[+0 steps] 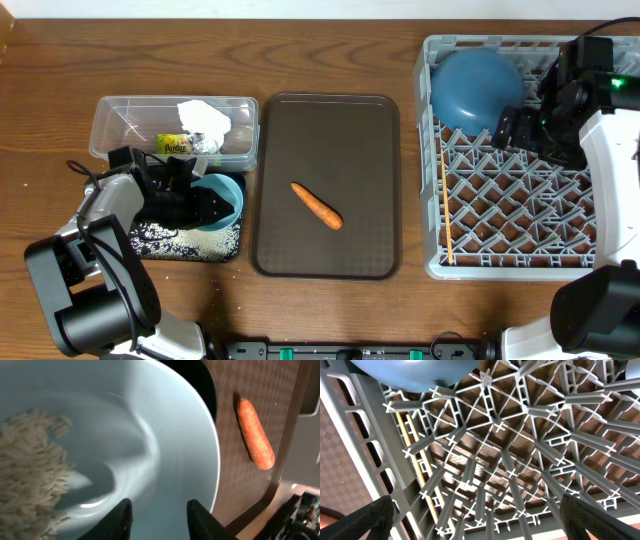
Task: Sort waste into correct bins and load items into the dishwasher rack
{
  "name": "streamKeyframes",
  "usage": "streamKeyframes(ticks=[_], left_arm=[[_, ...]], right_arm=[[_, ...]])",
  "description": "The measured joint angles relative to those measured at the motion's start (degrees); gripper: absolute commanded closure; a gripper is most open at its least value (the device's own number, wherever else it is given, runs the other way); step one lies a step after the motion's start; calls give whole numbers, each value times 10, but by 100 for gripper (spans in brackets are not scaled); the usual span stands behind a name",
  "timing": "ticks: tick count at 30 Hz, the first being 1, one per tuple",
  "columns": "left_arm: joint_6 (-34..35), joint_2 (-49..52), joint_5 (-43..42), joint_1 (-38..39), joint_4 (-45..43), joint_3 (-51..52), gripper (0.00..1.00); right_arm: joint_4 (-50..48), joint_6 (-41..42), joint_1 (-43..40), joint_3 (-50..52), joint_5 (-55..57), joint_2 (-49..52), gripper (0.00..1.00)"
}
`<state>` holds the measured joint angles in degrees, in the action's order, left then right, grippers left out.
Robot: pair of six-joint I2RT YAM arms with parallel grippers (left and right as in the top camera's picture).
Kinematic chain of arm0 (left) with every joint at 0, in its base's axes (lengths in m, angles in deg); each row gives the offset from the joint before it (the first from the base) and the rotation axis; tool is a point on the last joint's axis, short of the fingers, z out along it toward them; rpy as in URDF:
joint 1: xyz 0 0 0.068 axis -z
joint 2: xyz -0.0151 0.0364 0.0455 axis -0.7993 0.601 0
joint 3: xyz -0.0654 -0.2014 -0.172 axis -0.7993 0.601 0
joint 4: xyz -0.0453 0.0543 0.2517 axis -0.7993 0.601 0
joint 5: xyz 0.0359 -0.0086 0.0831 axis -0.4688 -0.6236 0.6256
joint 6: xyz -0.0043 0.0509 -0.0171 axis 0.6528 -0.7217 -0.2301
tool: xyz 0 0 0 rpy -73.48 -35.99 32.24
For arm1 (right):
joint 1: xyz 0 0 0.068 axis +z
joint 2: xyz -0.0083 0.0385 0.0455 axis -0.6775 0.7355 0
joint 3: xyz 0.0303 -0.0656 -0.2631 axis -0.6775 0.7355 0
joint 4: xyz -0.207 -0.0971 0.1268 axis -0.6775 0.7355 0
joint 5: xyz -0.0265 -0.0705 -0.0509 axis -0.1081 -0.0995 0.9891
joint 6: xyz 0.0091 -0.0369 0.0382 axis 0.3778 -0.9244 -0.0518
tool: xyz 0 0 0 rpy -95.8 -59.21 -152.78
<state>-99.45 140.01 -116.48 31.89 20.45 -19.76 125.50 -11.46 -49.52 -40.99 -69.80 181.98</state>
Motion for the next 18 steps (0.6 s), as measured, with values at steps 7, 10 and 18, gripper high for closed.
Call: streamKeyframes(ticks=[7,10,18], left_arm=[[22,-24,5,0,2,0,56],[26,-58,5,0,2,0,56],[36,-90,5,0,3,0,57]], right_arm=[[1,0,0,0,0,0,2],[5,0,0,0,0,0,1],[9,0,0,0,0,0,1]])
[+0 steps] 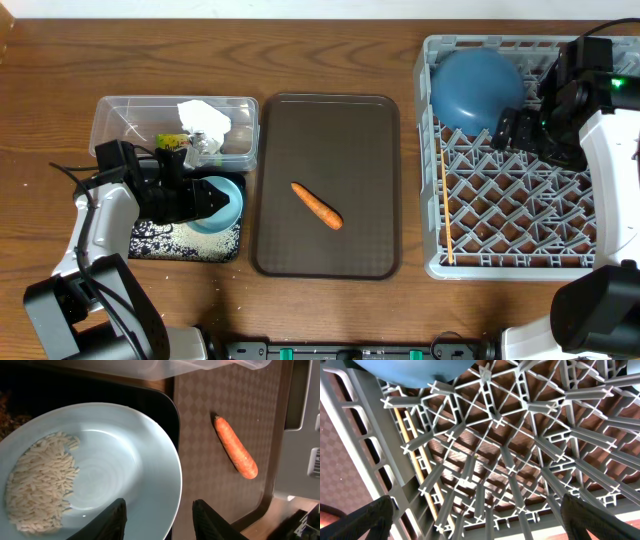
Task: Sort waste into correct bins and load items into the dishwasher rack
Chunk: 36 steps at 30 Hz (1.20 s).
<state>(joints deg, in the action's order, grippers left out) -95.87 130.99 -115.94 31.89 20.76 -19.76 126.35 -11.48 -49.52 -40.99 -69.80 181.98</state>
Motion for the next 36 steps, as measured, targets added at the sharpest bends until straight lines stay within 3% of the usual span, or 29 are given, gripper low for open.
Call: streamKeyframes(ticks=[2,5,36], left_arm=[[2,0,0,0,2,0,60],[8,0,-5,0,6,0,93],[14,0,-47,0,7,0,93]], right_arm=[[0,0,0,0,0,0,1],[1,0,0,0,0,0,1],[3,-2,0,0,0,0,1]])
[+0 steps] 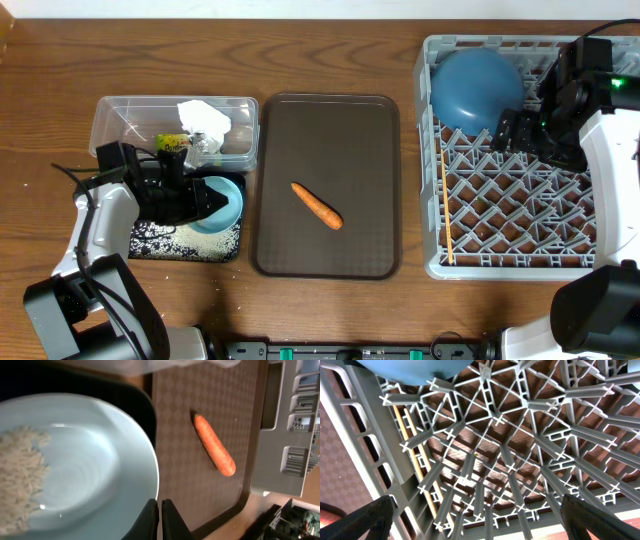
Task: Sort waste into correct bins and load items into the dishwasher rack
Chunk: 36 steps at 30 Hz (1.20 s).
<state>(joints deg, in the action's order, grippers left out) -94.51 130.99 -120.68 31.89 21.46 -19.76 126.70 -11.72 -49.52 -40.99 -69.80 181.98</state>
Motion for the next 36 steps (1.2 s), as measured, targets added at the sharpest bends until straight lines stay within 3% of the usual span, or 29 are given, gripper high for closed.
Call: streamKeyframes(ticks=[5,7,13,23,36], left_arm=[[44,0,19,2,-49,0,83],[58,0,39,9,-53,0,73],[93,-34,136,77,-40,-8,64],[215,-170,330,135,-18,-24,59],[305,-41,412,230,-57,-24,57]], right_arm=[[0,0,0,0,0,0,1],[0,0,0,0,0,0,1],[0,0,0,0,0,0,1],[0,-2,0,0,0,0,1],[0,-10,0,0,0,0,1]])
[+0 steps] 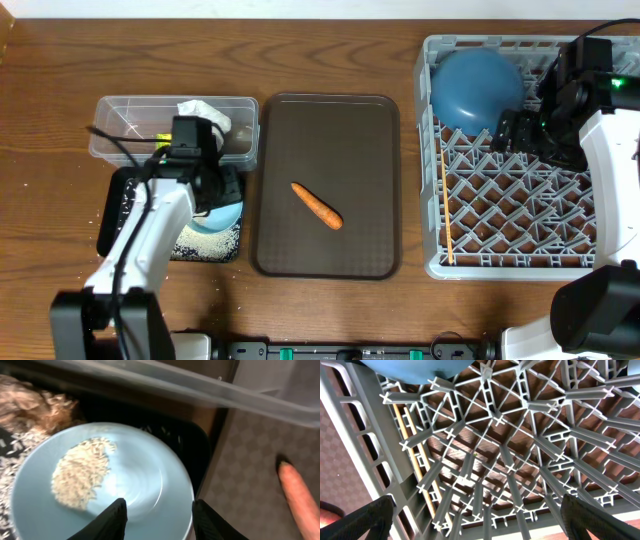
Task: Sort waste into correct bins and load items into the dishwasher rack
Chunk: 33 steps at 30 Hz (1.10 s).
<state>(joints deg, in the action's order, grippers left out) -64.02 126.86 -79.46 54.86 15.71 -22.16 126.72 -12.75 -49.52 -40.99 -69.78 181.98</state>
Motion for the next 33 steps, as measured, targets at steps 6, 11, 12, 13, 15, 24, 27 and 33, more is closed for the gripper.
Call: streamKeyframes(ticks=[6,11,12,13,15,24,27,33], left_arm=[[19,10,6,3,-28,0,57],[29,12,7,7,-30,0,57],[32,13,7,9,-30,0,57],[33,16,8,11,-31,0,56],[36,24,8,17,-35,0,57],[39,51,37,26,-40,0,57],[41,51,50,26,-40,0,63],[47,51,69,26,-19,0,64]], right_arm=[[0,0,0,0,0,0,1],[0,0,0,0,0,0,1],[0,0,0,0,0,0,1],[0,0,0,0,0,0,1],[0,0,0,0,0,0,1],[1,-3,0,0,0,0,1],[1,-5,0,0,0,0,1],[1,-5,0,0,0,0,1]])
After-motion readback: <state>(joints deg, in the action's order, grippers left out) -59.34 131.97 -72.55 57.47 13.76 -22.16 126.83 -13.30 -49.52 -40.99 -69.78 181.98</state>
